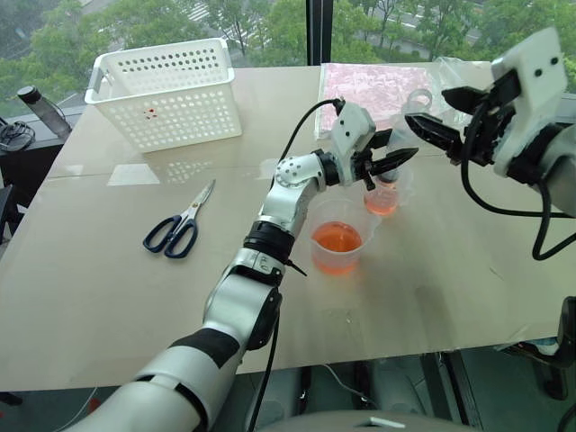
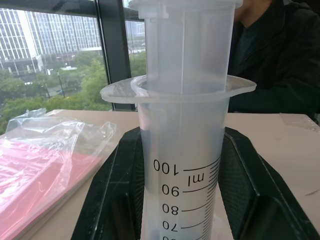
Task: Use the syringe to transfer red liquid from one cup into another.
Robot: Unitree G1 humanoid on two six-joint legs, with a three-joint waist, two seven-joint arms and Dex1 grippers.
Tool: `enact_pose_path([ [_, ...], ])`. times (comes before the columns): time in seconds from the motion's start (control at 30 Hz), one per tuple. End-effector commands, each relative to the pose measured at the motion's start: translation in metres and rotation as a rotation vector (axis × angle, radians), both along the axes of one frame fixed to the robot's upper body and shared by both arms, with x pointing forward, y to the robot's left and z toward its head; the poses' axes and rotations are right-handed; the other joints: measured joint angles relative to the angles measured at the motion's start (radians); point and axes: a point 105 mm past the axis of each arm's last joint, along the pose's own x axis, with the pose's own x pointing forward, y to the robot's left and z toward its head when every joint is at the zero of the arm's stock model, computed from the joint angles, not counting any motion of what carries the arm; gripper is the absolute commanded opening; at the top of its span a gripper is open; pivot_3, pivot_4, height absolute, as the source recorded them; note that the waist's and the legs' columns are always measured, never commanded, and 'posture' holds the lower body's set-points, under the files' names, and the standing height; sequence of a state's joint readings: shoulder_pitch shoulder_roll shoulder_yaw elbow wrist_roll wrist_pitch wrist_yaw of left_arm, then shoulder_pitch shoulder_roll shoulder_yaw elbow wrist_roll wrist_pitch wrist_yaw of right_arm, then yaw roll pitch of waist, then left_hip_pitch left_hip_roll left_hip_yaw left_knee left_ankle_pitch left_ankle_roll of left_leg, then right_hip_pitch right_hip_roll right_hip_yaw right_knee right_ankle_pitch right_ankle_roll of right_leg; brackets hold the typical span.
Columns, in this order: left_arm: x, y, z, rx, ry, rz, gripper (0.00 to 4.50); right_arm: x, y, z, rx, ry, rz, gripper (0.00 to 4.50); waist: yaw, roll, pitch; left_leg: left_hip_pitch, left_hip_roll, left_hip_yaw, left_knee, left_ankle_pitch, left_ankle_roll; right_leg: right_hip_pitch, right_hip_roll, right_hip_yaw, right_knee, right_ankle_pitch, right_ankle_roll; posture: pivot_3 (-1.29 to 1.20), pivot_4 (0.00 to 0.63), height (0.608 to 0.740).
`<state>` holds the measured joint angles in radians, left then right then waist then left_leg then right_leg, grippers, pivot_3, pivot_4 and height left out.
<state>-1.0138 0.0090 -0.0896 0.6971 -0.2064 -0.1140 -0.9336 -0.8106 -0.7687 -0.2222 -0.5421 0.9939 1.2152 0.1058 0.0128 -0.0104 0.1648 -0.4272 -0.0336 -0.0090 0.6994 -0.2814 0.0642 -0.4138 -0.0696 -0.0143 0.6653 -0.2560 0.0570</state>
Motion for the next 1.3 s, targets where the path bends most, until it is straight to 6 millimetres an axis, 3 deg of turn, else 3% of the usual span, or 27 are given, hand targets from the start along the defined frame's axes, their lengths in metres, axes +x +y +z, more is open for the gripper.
enact_pose_path([
  [0.03, -0.004, -0.005, 0.012, -0.019, -0.033, -0.021, 1.43, -0.009, -0.002, 0.012, 0.002, -0.050, 0.011, 3.52, 0.000, 0.000, 0.000, 0.000, 0.000, 0.000, 0.000, 0.000, 0.000, 0.000, 0.000, 0.000, 0.000, 0.000, 0.000, 0.00, 0.150, 0.740],
  [0.53, -0.006, -0.007, 0.009, -0.020, -0.035, -0.030, 1.43, 0.007, -0.017, 0.018, 0.025, -0.069, -0.099, 3.52, 0.000, 0.000, 0.000, 0.000, 0.000, 0.000, 0.000, 0.000, 0.000, 0.000, 0.000, 0.000, 0.000, 0.000, 0.000, 0.00, 0.150, 0.740],
  [0.77, -0.008, -0.008, 0.009, -0.017, -0.038, -0.041, 1.43, 0.014, -0.012, 0.015, 0.042, -0.056, -0.103, 0.21, -0.001, 0.000, 0.000, 0.000, 0.000, 0.000, 0.000, 0.000, 0.000, 0.000, 0.000, 0.000, 0.001, 0.000, 0.000, 0.00, 0.150, 0.740],
  [0.8, -0.008, -0.008, 0.009, -0.018, -0.037, -0.043, 1.43, 0.014, -0.011, 0.014, 0.036, -0.054, -0.098, 0.03, 0.001, 0.000, 0.000, 0.000, 0.000, 0.000, 0.000, 0.000, 0.000, 0.000, 0.000, 0.000, 0.001, 0.000, 0.000, 0.00, 0.150, 0.740],
  [1.17, -0.010, -0.010, 0.012, -0.032, -0.028, -0.059, 1.43, 0.015, 0.005, 0.009, -0.048, -0.052, -0.042, 0.03, -0.001, 0.000, 0.000, 0.000, 0.000, 0.000, 0.000, 0.000, 0.000, 0.000, 0.001, 0.000, 0.001, 0.000, 0.000, 0.00, 0.150, 0.740],
  [1.3, -0.010, -0.011, 0.015, -0.042, -0.025, -0.059, 1.43, 0.015, 0.009, -0.002, -0.089, -0.025, -0.022, 0.03, 0.000, 0.000, 0.000, 0.000, 0.000, 0.000, 0.000, 0.000, 0.000, 0.000, 0.001, 0.000, 0.001, 0.000, 0.000, 0.00, 0.150, 0.740],
])
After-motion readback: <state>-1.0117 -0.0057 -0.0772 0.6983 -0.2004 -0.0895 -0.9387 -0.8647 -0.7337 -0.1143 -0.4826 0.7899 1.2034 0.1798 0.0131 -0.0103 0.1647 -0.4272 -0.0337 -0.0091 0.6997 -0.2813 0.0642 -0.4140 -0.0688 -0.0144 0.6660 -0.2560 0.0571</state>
